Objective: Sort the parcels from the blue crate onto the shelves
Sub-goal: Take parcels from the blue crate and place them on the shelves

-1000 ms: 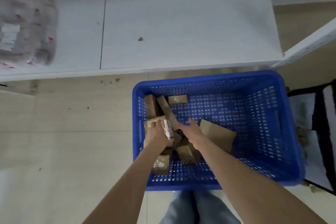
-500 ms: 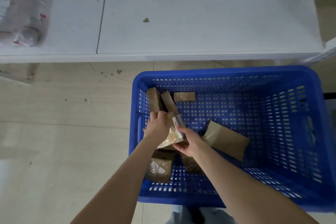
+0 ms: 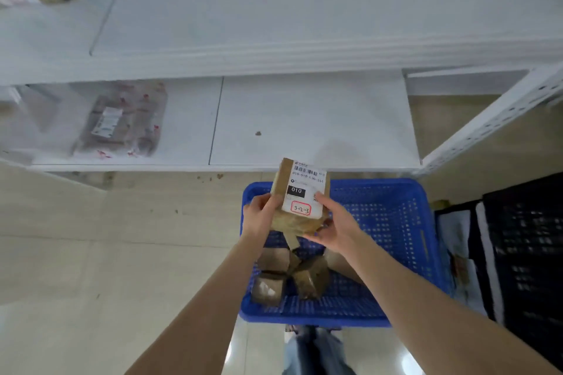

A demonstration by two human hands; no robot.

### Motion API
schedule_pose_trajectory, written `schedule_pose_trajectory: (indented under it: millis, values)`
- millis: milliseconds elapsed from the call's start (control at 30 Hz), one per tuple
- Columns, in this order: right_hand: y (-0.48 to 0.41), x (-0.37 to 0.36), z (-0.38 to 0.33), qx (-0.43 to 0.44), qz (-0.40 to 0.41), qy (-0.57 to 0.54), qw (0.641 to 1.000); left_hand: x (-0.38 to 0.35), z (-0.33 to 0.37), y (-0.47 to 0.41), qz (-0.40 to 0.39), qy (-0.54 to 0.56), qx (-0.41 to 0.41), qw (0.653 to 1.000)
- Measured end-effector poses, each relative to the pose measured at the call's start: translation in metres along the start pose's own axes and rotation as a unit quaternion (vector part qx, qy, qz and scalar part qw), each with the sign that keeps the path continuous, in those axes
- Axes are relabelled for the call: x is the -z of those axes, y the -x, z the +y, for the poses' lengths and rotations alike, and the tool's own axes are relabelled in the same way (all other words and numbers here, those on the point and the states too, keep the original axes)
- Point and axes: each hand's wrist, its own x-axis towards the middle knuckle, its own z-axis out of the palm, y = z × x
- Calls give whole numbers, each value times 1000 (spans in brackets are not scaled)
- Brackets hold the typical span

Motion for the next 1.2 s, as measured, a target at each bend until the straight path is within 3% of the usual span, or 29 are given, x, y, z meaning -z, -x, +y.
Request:
schedule_pose_trajectory:
  millis: [200,433,767,1200]
  values:
    - [95,-43,-35,50,-7,90,995,28,87,71,-19,-20,2,1000]
    - [170,-88,-62,131,-19,171,976,68,142,122,-54,-5,-34,998]
    - [241,-145,-71,221,-38,150,963,129,208,163,-107,-20,-124,986]
    - [304,-223,-67,333,-49,138,931,192,269,196,-81,-21,-213,973]
